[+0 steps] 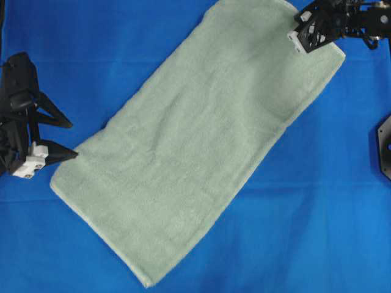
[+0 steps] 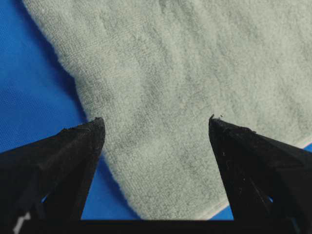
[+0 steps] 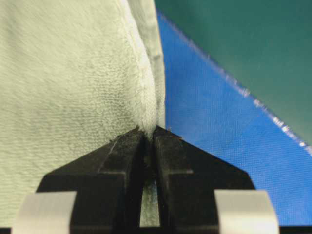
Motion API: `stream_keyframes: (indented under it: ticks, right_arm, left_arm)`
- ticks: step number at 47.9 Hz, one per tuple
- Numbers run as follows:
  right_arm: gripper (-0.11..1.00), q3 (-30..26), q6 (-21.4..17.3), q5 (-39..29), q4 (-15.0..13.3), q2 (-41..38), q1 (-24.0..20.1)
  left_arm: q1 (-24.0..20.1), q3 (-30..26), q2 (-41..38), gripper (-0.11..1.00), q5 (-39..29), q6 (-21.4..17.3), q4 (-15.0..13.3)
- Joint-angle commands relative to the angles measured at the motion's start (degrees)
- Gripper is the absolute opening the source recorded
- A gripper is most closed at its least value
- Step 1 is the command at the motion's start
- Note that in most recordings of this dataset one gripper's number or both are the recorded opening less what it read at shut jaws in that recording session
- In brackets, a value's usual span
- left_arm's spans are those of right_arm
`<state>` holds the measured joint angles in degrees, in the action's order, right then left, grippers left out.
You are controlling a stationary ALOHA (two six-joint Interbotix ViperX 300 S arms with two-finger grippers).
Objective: Fold a bath towel.
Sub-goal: 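Grasp the top right corner with the right gripper and fold it toward center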
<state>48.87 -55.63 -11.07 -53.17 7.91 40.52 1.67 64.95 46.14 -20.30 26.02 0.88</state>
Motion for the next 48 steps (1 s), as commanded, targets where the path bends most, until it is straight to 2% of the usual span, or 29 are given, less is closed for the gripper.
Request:
stream_keyframes:
  ticks: [1, 8, 15, 22, 27, 37, 48]
  right_arm:
    - [0.07, -1.6, 0.0, -2.1, 2.6, 4.4, -4.5]
    - [0.07, -3.3, -0.1, -6.2, 8.0, 5.1, -12.7]
    - [0.07, -6.9, -0.1, -9.1, 13.8, 1.1, -22.9]
    - [0.07, -13.2, -0.2, -12.1, 16.6, -4.6, -31.8]
    - [0.07, -18.7, -0.3, -15.6, 17.8, -9.3, -36.4]
    - [0.07, -25.9, -2.5, -19.7, 18.1, -16.2, -40.0]
    - [0.07, -25.9, -4.7, -19.1, 18.1, -17.3, -40.1]
  left_arm:
    - [-0.2, -0.5, -0.1, 0.8, 0.3, -0.2, -0.1]
    - [-0.2, -0.6, -0.1, 0.8, 0.3, -0.2, -0.1]
    - [-0.2, -0.6, -0.1, 0.8, 0.4, -0.2, -0.1]
    - [-0.2, -0.6, -0.1, 0.79, 0.6, -0.4, -0.1]
    - [-0.2, -0.5, -0.1, 0.78, 0.6, -0.4, -0.1]
    - [0.2, -0.5, -0.1, 0.78, 0.6, -0.4, -0.1]
    - [1.5, -0.5, -0.1, 0.78, 0.6, -0.4, -0.1]
